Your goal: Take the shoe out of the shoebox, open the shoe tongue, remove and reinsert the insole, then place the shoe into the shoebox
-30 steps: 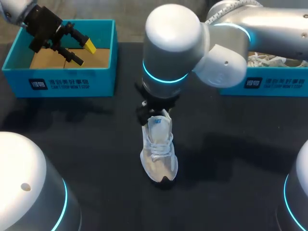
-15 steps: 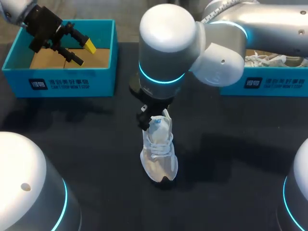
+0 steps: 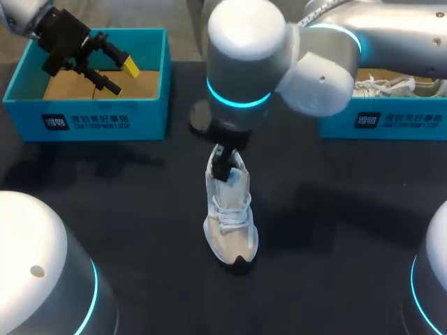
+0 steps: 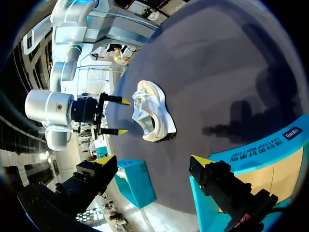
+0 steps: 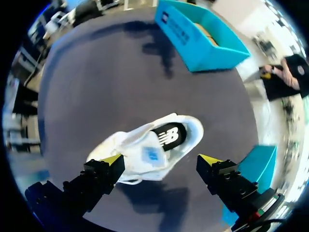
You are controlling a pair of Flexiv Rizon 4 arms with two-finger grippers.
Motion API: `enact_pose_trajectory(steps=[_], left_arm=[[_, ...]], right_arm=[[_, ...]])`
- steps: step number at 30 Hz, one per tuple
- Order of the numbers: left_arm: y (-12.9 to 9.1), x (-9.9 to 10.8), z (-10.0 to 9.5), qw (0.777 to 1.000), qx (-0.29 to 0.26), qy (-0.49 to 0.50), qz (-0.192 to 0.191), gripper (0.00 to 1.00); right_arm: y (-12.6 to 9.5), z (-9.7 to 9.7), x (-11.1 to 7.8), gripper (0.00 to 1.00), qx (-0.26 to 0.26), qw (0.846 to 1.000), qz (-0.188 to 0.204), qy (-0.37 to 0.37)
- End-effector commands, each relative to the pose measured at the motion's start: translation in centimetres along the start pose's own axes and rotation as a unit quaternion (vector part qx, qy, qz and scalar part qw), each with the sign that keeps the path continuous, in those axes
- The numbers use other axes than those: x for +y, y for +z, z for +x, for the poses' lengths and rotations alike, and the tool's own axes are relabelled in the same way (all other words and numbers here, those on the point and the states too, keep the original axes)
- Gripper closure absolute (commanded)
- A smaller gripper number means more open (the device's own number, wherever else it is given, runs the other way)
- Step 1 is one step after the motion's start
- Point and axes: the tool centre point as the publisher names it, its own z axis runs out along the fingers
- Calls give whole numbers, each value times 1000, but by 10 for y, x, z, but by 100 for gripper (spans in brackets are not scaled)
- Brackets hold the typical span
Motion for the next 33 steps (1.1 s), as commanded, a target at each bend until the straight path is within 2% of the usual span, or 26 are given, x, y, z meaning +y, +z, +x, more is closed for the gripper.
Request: enact_pose_trajectory(steps=[1,8,15,23,33], left_arm=[[0,0,0,1000,1,0,0,0],[0,0,0,1000,1,0,0,0],[0,0,0,1000,1,0,0,0],[0,0,0,1000,1,0,0,0],[0,0,0,1000,1,0,0,0]], right_arm=[[2,-20,13,0,26,992,32,-117],[18,-46,27,0,7,992,35,-124],[36,-61,39,0,-5,990,30,-138],[55,-66,34,0,-8,989,32,-147],[94,-71,27,0,-10,989,34,-144]])
